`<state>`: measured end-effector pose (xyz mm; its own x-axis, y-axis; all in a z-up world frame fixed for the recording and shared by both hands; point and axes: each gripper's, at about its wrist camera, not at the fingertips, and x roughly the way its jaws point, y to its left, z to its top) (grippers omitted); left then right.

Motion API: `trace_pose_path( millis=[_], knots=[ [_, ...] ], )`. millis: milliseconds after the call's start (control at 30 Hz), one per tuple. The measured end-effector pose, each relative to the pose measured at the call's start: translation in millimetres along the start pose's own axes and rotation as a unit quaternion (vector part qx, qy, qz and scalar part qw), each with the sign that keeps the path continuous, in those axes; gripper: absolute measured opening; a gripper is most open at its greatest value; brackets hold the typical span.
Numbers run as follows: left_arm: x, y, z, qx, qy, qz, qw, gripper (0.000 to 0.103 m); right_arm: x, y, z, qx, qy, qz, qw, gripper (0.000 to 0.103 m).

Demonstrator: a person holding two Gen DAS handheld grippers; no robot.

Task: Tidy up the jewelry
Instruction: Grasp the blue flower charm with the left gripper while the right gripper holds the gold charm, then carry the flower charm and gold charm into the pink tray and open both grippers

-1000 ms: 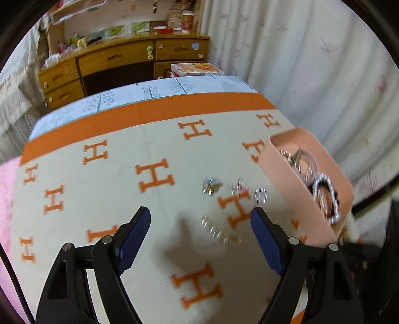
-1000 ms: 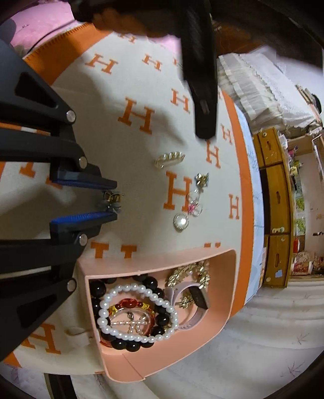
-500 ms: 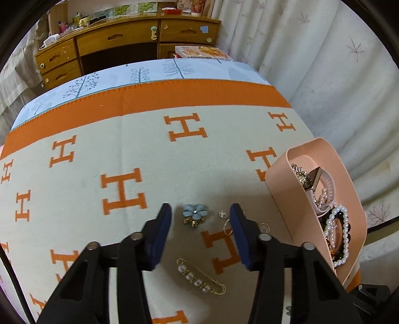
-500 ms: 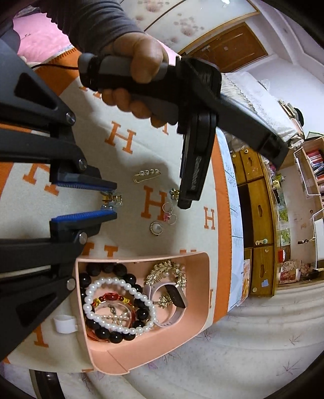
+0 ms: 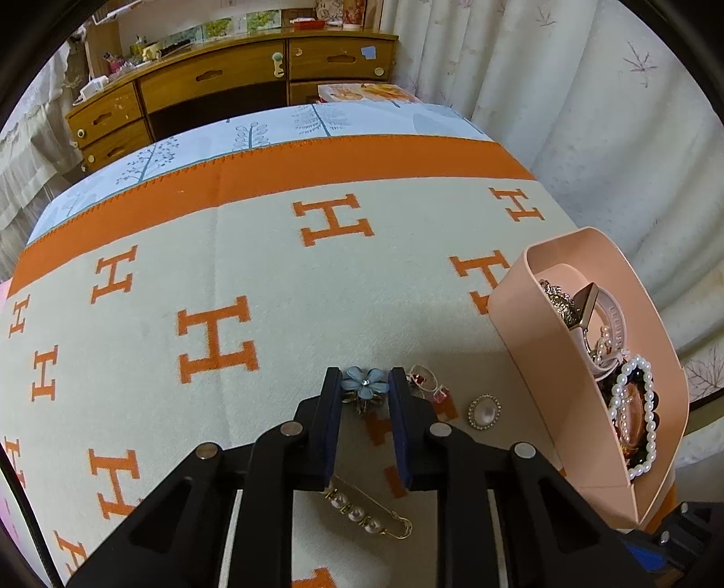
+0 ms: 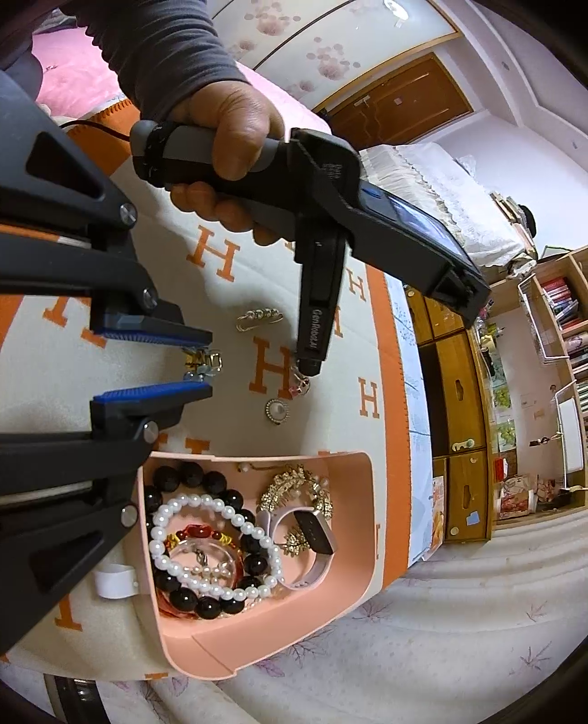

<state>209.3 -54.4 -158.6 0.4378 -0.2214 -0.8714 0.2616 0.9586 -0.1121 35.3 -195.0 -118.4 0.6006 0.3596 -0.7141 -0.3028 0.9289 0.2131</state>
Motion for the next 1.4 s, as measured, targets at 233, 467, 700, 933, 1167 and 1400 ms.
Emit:
trace_pose_path(
  millis=[233,467,700,933,1167,1400],
  knots=[
    [-25.0,-2.3,-6.0,0.001,-0.021,0.001,0.9998,0.018,-10.4,-4.3,1.3,0.0,-0.023,0.01,1.0,0.016],
    [-81.9,-34.3,-5.1,0.039,-0.057,-0.015,0.9975,0.018,-29.8,-11.1,7.1,0.003,-0.054,0.008,0.998,0.016],
    [-118.6,-75.8,6.6,0.066,-0.073,-0.069,0.9927,0.018,-62.2,-35.1,28.3,0.027,-0.092,-0.005,0.995,0.016],
    [-116.4,-113.0,32.7,0.076,-0.071,-0.107,0.9888,0.018,-86.2,-75.8,70.3,0.07,-0.116,-0.042,0.99,0.016],
    [-61.5,-128.9,57.9,0.052,-0.019,-0.131,0.9899,0.018,-56.9,-114.4,96.7,0.125,-0.078,-0.037,0.988,0.016],
    [-39.9,-127.2,62.4,0.039,-0.009,-0.123,0.9916,0.028,-24.5,-139.9,103.7,0.152,-0.041,-0.053,0.986,0.017]
  ],
)
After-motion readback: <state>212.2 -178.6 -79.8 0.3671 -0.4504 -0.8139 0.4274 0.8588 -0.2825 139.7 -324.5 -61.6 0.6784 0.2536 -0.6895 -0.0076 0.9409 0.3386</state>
